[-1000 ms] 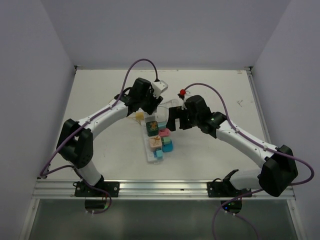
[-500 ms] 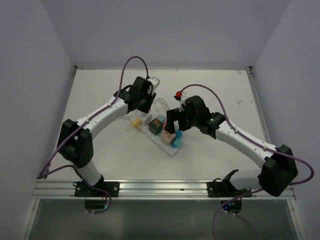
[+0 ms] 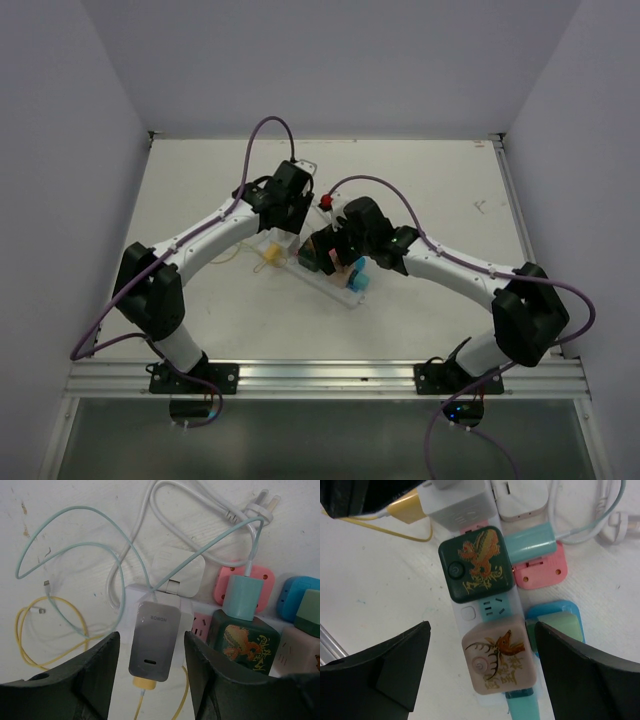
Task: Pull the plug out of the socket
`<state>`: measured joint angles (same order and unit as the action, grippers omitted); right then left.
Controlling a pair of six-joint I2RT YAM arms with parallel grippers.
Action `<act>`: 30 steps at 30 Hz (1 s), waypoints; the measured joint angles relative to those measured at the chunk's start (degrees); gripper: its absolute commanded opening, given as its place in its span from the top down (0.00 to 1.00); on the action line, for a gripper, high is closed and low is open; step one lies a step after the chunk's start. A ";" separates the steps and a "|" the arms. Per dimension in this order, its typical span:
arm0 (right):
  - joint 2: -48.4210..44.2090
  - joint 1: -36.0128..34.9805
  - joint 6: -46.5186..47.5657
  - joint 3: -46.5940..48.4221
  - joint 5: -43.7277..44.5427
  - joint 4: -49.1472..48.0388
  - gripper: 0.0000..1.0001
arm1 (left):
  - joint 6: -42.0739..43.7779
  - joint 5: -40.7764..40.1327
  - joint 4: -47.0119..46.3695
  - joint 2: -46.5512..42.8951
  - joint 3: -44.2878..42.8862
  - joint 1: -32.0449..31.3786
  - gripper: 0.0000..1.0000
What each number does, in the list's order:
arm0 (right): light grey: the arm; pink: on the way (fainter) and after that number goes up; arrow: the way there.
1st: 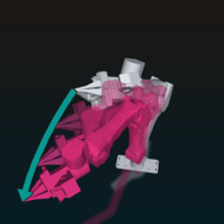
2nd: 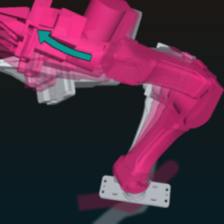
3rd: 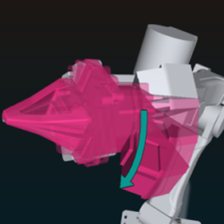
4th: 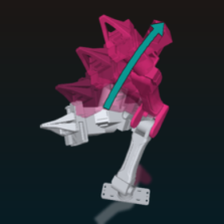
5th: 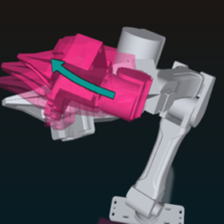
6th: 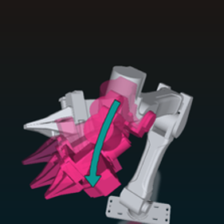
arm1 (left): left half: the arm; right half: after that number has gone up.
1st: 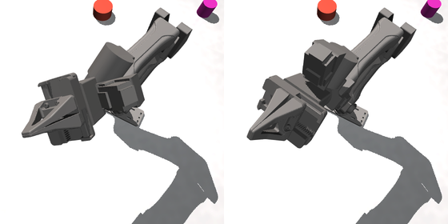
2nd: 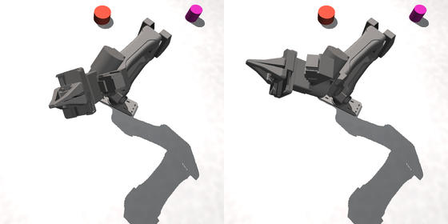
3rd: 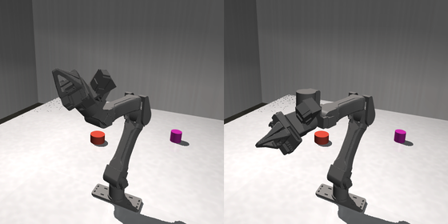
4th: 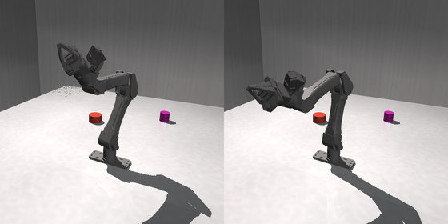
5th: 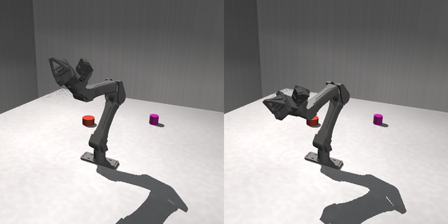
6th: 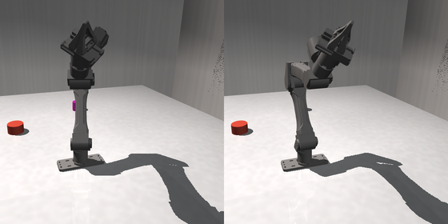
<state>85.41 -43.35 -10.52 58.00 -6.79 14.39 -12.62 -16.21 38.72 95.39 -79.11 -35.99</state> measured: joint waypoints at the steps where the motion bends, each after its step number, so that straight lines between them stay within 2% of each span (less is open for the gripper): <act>1: 0.33 0.00 0.79 0.04 0.09 -1.11 0.14 | -0.07 -0.22 0.00 0.00 -0.02 0.00 0.43; 8: 3.76 0.00 4.02 0.68 -0.28 -10.10 0.21 | -0.35 -0.74 0.02 0.07 -0.20 -0.02 0.60; 13: 5.11 0.00 4.04 0.66 -1.53 -16.00 0.28 | -0.20 -0.52 0.02 0.07 -0.20 -0.04 0.79; 16: 6.16 -0.09 3.50 0.66 -2.25 -19.89 0.32 | -0.24 -0.50 -0.11 -0.04 -0.04 -0.04 0.85; 20: 8.59 -0.15 1.73 0.63 -3.39 -24.09 0.41 | -0.28 -0.33 -1.38 -1.25 1.60 -0.04 0.89; 21: 9.20 -0.15 1.14 0.63 -3.50 -24.92 0.45 | -0.28 -0.26 -1.77 -1.70 2.16 -0.04 0.89; 25: 11.43 -0.15 -1.86 0.22 -3.52 -28.96 0.52 | -0.39 -0.11 -3.45 -4.20 5.20 -0.04 0.90; 30: 14.05 -0.15 -5.60 -0.39 -3.41 -32.79 0.54 | -0.48 -0.02 -5.31 -5.90 7.52 -0.04 0.90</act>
<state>99.46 -43.51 -16.12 57.60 -10.20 -18.39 -13.10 -16.23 33.41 89.49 -71.59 -36.03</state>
